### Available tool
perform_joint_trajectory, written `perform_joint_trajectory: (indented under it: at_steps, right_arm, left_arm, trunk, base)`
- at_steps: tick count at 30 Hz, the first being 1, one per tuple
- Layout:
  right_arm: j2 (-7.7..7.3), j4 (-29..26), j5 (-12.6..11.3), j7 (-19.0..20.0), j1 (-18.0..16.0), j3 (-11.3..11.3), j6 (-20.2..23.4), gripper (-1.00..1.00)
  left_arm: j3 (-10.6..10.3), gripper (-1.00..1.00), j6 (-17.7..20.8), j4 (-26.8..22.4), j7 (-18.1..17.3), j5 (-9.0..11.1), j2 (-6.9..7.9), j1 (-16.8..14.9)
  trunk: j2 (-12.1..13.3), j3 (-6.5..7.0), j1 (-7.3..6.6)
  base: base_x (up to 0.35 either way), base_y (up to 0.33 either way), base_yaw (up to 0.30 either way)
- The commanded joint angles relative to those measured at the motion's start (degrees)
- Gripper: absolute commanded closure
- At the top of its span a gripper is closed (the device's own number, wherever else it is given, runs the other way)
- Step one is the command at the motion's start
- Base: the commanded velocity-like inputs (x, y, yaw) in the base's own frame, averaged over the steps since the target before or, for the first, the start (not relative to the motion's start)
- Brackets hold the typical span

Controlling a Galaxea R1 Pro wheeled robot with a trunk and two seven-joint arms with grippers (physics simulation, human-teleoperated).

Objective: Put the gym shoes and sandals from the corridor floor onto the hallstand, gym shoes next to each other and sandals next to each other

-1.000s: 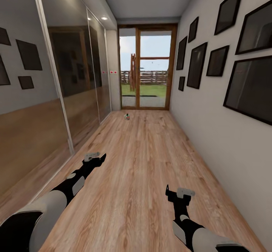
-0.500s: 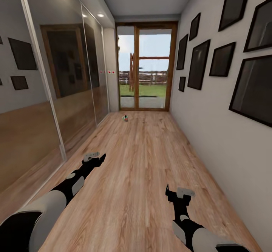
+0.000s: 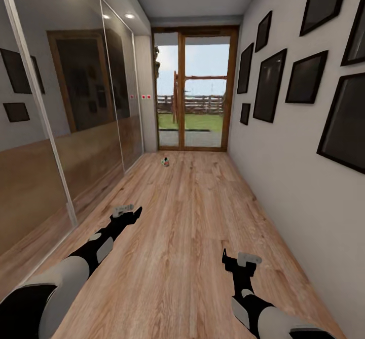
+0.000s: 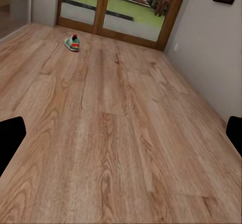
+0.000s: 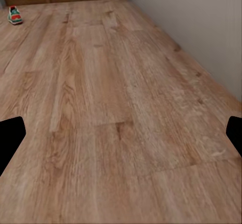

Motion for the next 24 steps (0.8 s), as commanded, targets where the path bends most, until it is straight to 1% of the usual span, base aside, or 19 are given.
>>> perform_joint_trajectory:
  at_steps: [1,24]
  right_arm:
    - [0.01,0.04,-0.13,-0.07,-0.04,0.01,-0.18,-1.00]
    - [0.02,0.00,-0.19,0.00,0.03,-0.02,-0.18,-1.00]
  left_arm:
    - [0.20,-1.00,-0.03,0.09,-0.47,0.36,0.00,-0.05]
    - [0.19,-1.00,-0.01,0.09,-0.47,0.36,-0.09,-0.05]
  trunk:
    - [-0.02,-0.06,0.02]
    - [-0.02,-0.06,0.02]
  base:
    - [0.346,-0.101,0.000]
    - [0.346,-0.102,0.000]
